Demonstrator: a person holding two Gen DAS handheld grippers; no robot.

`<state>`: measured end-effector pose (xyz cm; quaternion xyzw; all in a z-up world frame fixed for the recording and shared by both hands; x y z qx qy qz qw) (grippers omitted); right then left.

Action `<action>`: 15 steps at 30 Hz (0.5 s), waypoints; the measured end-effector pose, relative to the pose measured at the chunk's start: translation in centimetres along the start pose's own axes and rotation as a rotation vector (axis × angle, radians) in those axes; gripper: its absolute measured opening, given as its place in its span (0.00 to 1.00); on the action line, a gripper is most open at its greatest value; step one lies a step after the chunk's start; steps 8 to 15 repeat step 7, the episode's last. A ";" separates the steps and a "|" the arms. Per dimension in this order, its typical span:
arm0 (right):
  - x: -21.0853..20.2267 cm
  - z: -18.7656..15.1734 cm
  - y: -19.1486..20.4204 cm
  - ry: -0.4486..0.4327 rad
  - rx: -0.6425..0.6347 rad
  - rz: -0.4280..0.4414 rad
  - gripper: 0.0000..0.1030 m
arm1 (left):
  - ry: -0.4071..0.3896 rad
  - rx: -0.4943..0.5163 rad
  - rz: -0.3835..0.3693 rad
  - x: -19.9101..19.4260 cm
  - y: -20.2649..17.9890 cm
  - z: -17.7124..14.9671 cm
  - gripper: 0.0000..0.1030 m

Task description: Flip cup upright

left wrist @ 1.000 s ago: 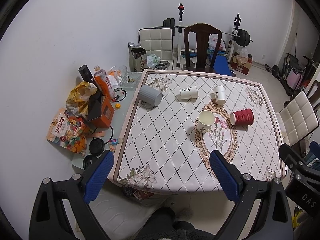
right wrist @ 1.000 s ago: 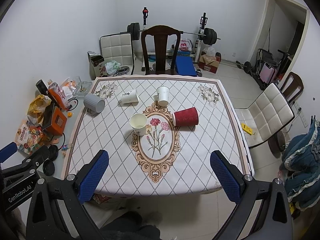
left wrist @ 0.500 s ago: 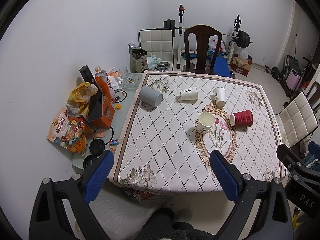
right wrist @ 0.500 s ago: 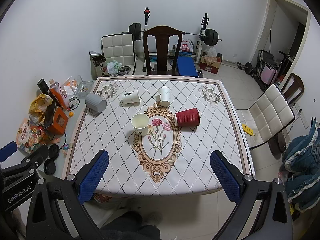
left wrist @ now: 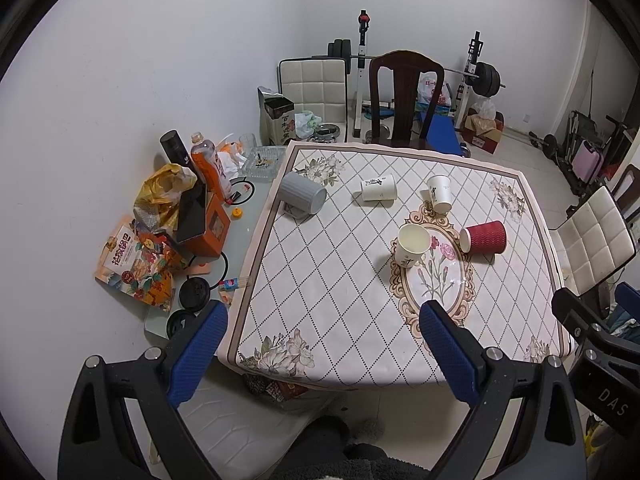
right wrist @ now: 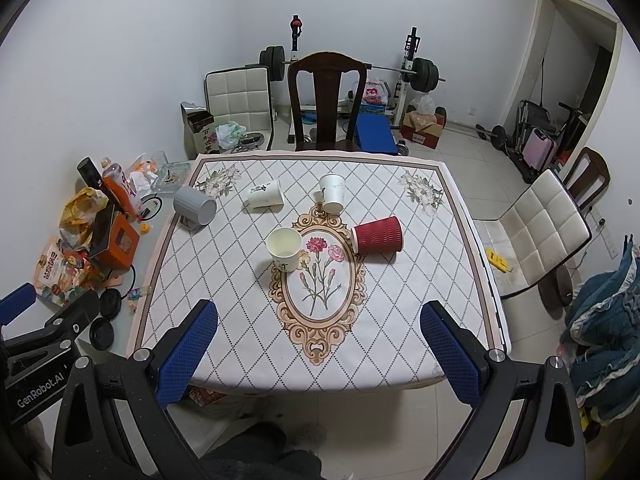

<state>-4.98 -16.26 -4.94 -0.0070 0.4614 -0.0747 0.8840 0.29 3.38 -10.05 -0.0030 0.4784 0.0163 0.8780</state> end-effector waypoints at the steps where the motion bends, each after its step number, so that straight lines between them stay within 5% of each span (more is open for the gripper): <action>1: 0.0 0.1 -0.1 0.000 0.000 0.000 0.99 | 0.001 0.000 0.000 0.0 0.1 0.0 0.95; 15: 0.0 0.1 0.0 -0.001 -0.002 0.000 0.99 | -0.008 -0.005 0.002 -0.4 0.3 0.2 0.95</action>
Point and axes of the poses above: each gripper's, at about its wrist camera, not at the fingertips, and x roughly the way its jaws point, y to its left, z to its top, the point moved 8 cm from there along x, roughly the way its jaws point, and after that the axes turned 5 degrees about -x, right-handed, at the moved point
